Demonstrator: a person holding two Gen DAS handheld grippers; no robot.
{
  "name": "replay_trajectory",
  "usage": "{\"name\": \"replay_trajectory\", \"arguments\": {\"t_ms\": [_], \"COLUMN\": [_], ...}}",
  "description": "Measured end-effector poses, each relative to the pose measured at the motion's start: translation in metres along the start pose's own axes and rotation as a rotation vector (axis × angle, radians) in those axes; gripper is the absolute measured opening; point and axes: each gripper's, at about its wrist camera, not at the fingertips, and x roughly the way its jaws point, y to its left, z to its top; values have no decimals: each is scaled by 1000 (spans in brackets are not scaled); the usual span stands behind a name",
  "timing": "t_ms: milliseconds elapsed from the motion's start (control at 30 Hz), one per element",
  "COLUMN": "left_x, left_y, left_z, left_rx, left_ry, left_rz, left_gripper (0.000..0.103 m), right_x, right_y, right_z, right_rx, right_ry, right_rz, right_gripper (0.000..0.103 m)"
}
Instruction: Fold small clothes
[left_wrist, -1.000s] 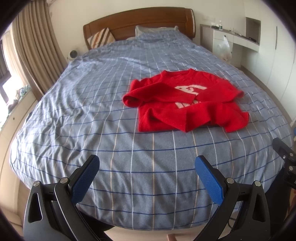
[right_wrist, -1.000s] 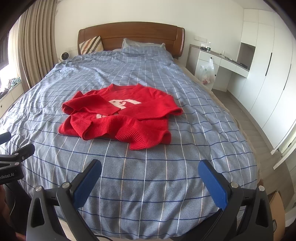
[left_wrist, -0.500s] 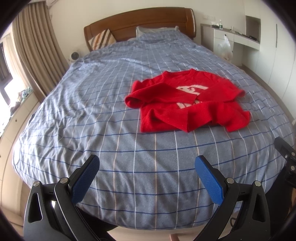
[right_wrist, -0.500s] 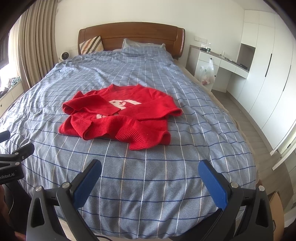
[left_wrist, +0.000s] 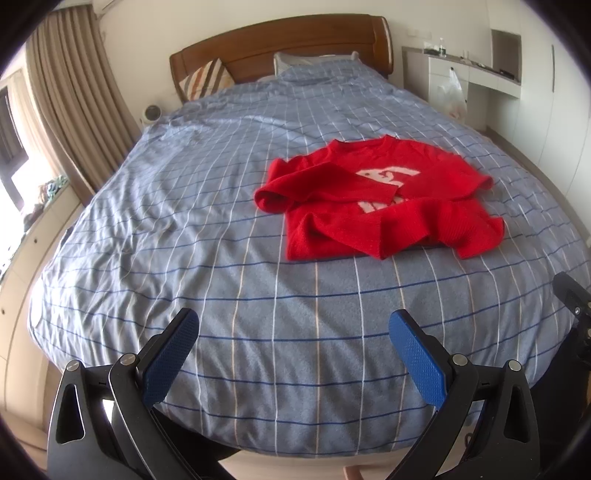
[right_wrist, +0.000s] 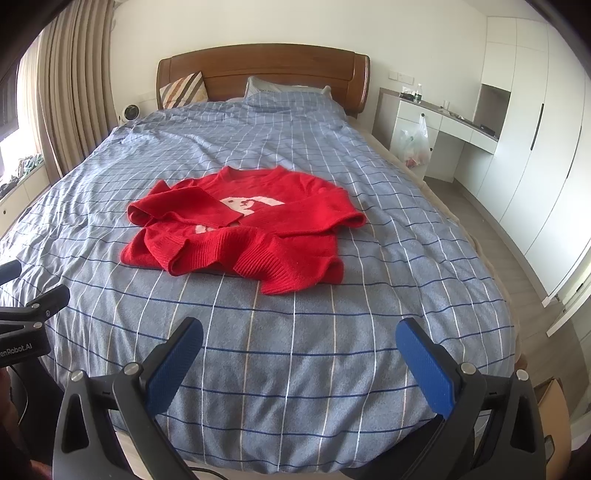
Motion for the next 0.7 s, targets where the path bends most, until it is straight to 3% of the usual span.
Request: {"name": "replay_trajectory", "arguments": {"t_ms": [300, 467, 567, 667, 700], "left_x": [28, 69, 85, 81, 80], "left_y": [21, 18, 14, 7, 4], "left_z": [3, 24, 33, 34, 32], "left_rx": [-77, -130, -177, -169, -158], "left_ry": [62, 115, 158, 143, 141], "left_rz": [-116, -278, -366, -346, -334], "left_gripper": [103, 102, 102, 102, 102], "right_x": [13, 56, 107, 155, 169], "right_y": [-18, -32, -37, -46, -49], "right_z": [-9, -20, -20, -15, -12], "right_rx": [58, 100, 166, 291, 333], "right_ry": [-4, -63, 12, 77, 86], "right_rz": [35, 219, 377, 469, 487], "right_gripper": [103, 103, 103, 100, 95]}}
